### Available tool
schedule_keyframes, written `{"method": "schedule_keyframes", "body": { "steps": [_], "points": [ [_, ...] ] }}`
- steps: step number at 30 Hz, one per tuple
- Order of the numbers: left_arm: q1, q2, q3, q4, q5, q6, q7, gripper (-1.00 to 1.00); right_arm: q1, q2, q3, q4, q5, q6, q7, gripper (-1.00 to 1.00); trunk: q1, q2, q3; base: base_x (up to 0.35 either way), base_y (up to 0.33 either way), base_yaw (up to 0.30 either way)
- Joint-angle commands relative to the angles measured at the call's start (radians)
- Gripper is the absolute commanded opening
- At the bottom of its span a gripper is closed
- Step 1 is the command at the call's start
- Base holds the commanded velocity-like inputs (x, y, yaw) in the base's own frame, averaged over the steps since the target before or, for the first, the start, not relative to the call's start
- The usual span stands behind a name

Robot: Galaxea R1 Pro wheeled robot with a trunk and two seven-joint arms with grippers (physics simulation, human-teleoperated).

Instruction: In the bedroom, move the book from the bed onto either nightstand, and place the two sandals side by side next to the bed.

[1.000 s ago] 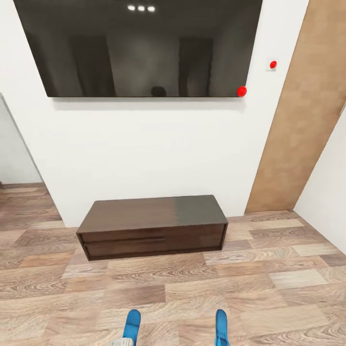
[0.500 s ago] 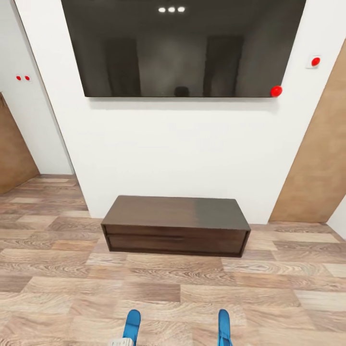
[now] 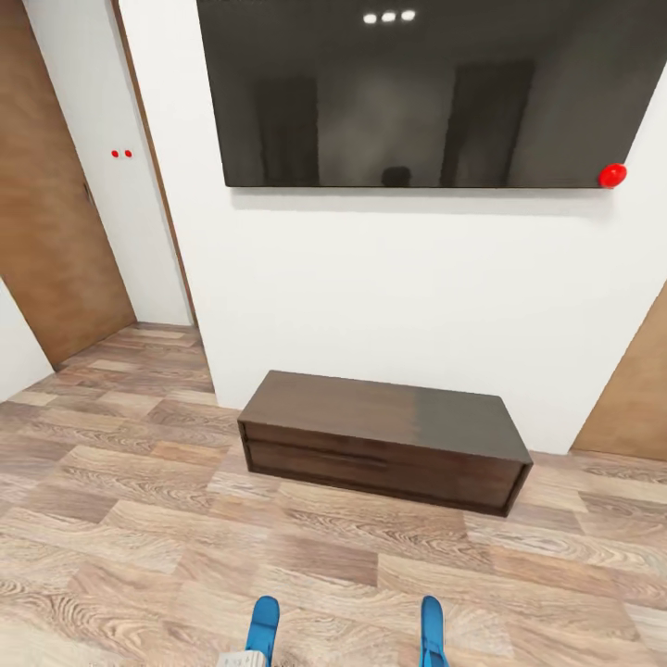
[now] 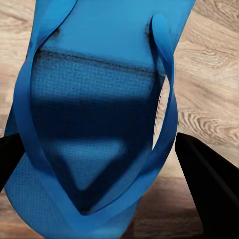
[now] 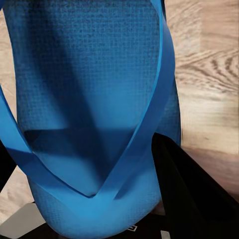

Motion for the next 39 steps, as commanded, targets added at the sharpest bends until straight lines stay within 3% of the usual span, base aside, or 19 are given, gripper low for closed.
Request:
{"method": "schedule_keyframes", "body": {
  "steps": [1, 7, 14, 23, 27, 33, 39],
  "points": [
    [-0.001, -0.003, -0.009, -0.001, 0.008, -0.005, -0.003, -1.00, -0.001, -0.001, -0.002, 0.002, -0.009, 0.006, 0.005, -1.00, 0.000, 0.000, -0.001, 0.000, 0.000, 0.298],
    [-0.002, -0.016, -0.007, -0.002, 0.010, -0.003, -0.007, -1.00, -0.001, -0.001, -0.002, 0.002, -0.009, 0.006, 0.006, -1.00, 0.000, 0.000, -0.001, 0.000, 0.000, 0.298],
    [-0.001, -0.017, -0.006, 0.002, 0.013, -0.003, -0.003, -1.00, -0.001, -0.025, -0.003, 0.002, -0.010, 0.007, 0.010, -1.00, 0.000, 0.000, -0.001, 0.000, 0.000, 0.298],
    [-0.001, -0.018, -0.007, 0.003, 0.014, 0.000, 0.000, -1.00, -0.001, -0.028, -0.001, 0.004, -0.011, 0.008, 0.014, -1.00, 0.000, 0.000, -0.001, 0.000, 0.000, 0.298],
    [-0.001, -0.014, -0.006, 0.003, 0.013, -0.001, 0.014, -1.00, -0.001, -0.028, 0.000, 0.004, -0.011, 0.007, 0.009, -1.00, 0.000, 0.000, -0.001, 0.000, 0.000, 0.298],
    [-0.001, 0.003, -0.006, 0.004, 0.014, -0.002, 0.084, -1.00, -0.001, -0.028, 0.001, 0.008, -0.009, 0.006, 0.007, -1.00, 0.000, 0.000, -0.001, 0.000, 0.000, 0.299],
    [-0.001, 0.017, -0.007, 0.005, 0.031, 0.001, 0.099, -1.00, 0.000, -0.030, 0.000, 0.009, -0.010, 0.006, 0.004, -1.00, 0.000, 0.000, -0.001, 0.000, 0.000, 0.300]
  ]
}}
